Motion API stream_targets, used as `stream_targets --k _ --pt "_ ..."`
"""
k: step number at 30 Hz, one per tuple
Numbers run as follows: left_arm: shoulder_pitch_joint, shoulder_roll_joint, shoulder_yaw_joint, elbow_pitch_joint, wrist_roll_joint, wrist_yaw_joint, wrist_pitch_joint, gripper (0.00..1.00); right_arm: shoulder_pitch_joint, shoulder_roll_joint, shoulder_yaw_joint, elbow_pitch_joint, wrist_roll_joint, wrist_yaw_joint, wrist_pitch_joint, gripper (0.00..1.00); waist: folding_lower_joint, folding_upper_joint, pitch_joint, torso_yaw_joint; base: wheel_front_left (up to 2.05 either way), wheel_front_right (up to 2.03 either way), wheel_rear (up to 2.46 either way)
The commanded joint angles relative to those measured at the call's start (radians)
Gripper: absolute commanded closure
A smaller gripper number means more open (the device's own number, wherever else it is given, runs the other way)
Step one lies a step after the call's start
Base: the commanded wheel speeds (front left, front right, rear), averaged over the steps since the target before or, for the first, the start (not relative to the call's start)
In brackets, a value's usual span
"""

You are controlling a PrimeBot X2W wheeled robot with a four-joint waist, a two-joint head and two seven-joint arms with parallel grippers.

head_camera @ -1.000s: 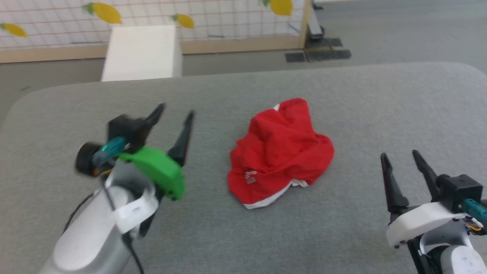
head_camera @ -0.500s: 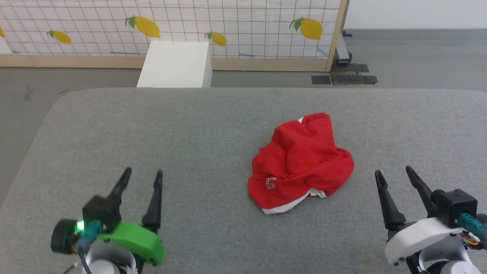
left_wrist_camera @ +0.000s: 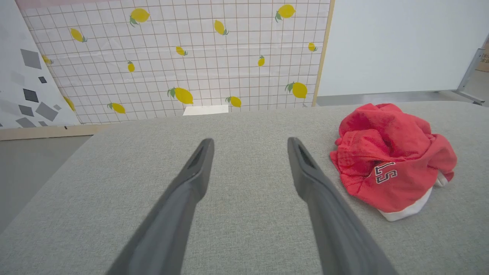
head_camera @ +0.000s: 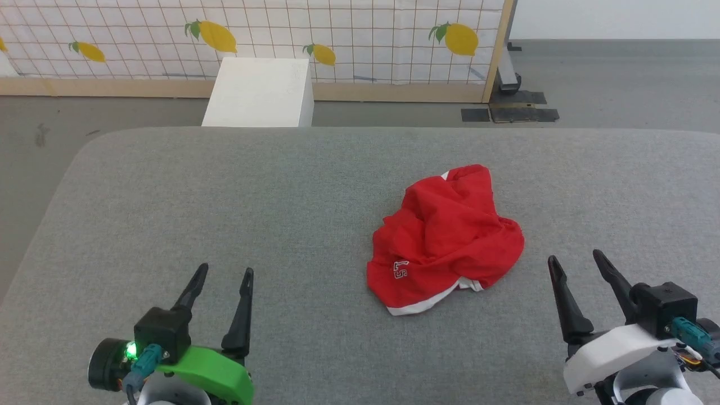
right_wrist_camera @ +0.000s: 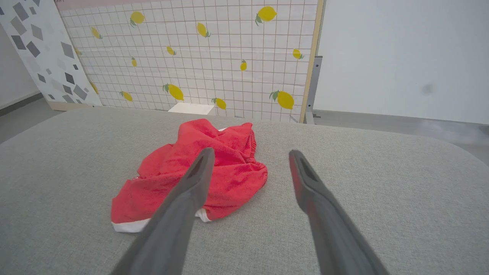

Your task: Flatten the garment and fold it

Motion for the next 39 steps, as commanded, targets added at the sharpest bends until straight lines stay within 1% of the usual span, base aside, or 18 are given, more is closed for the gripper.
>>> stream_targets --k 1,3,5,7,9,11,16,20,22,26,30,35,36,37,39 --pt "-0.010 0.001 -0.003 0.002 0.012 -0.005 -0.005 0.00 0.011 -0.003 0.003 -0.002 -0.006 -0.001 0.004 0.00 0.0000 -0.0001 0.001 0.002 0.00 0.00 0.00" --pt "-0.011 -0.004 -0.009 0.002 0.012 -0.007 -0.004 0.00 0.011 -0.016 0.014 -0.009 -0.011 -0.001 0.011 0.00 0.0000 -0.0001 0.007 0.007 0.00 0.00 0.00" --pt "-0.015 -0.010 -0.018 0.002 0.015 -0.010 -0.001 0.00 0.007 -0.034 0.036 -0.014 -0.009 -0.001 0.046 0.00 0.0000 -0.0001 0.016 0.018 0.00 0.00 0.00" --pt "-0.023 -0.017 -0.030 0.005 0.018 -0.015 0.003 0.00 0.003 -0.061 0.080 -0.013 0.000 -0.001 0.128 0.00 0.0000 -0.0001 0.025 0.033 0.00 0.00 0.00" --pt "-0.032 -0.025 -0.039 0.007 0.021 -0.017 0.007 0.00 -0.016 -0.084 0.118 -0.038 0.021 -0.001 0.183 0.00 0.0000 -0.0001 0.037 0.050 0.00 0.00 0.00" --pt "-0.038 -0.030 -0.043 0.011 0.022 -0.017 0.009 0.00 -0.036 -0.113 0.171 -0.051 0.042 -0.001 0.262 0.00 0.0000 -0.0001 0.050 0.066 0.00 0.00 0.00" --pt "-0.061 -0.041 -0.056 0.020 0.030 -0.027 0.008 0.00 -0.131 -0.181 0.310 -0.049 0.096 -0.001 0.452 0.00 0.0000 -0.0001 0.097 0.111 0.00 0.00 0.00" --pt "-0.090 -0.056 -0.064 0.034 0.032 -0.033 0.014 0.00 -0.229 -0.219 0.415 -0.022 0.146 -0.001 0.559 0.00 0.0000 -0.0001 0.134 0.153 0.00 0.00 0.00" --pt "-0.105 -0.063 -0.070 0.043 0.035 -0.039 0.014 0.00 -0.273 -0.232 0.434 0.011 0.150 -0.001 0.594 0.00 0.0000 -0.0001 0.145 0.174 0.00 0.00 0.00" --pt "-0.129 -0.078 -0.073 0.055 0.039 -0.040 0.010 0.00 -0.343 -0.248 0.468 0.086 0.152 -0.001 0.633 0.00 0.0000 -0.0001 0.173 0.206 0.00 0.00 0.00" --pt "-0.145 -0.088 -0.079 0.065 0.043 -0.046 0.006 0.00 -0.392 -0.260 0.490 0.169 0.153 -0.001 0.640 0.00 0.0000 -0.0001 0.196 0.231 0.00 0.00 0.00" --pt "-0.162 -0.099 -0.083 0.077 0.045 -0.050 0.000 0.00 -0.423 -0.258 0.497 0.256 0.158 -0.001 0.647 0.00 0.0000 -0.0001 0.216 0.253 0.00 0.00 0.00" --pt "-0.163 -0.100 -0.083 0.080 0.045 -0.050 -0.001 0.00 -0.424 -0.259 0.503 0.268 0.160 -0.001 0.653 0.33 0.0000 -0.0001 0.217 0.255 0.00 0.00 0.00" --pt "-0.165 -0.102 -0.083 0.083 0.045 -0.050 -0.002 0.00 -0.425 -0.262 0.511 0.279 0.163 -0.001 0.657 1.00 0.0000 -0.0001 0.217 0.256 0.00 0.00 0.00" --pt "-0.164 -0.102 -0.081 0.091 0.043 -0.050 -0.004 0.00 -0.425 -0.264 0.525 0.291 0.176 -0.001 0.658 1.00 0.0000 -0.0001 0.210 0.253 0.00 0.00 0.00"
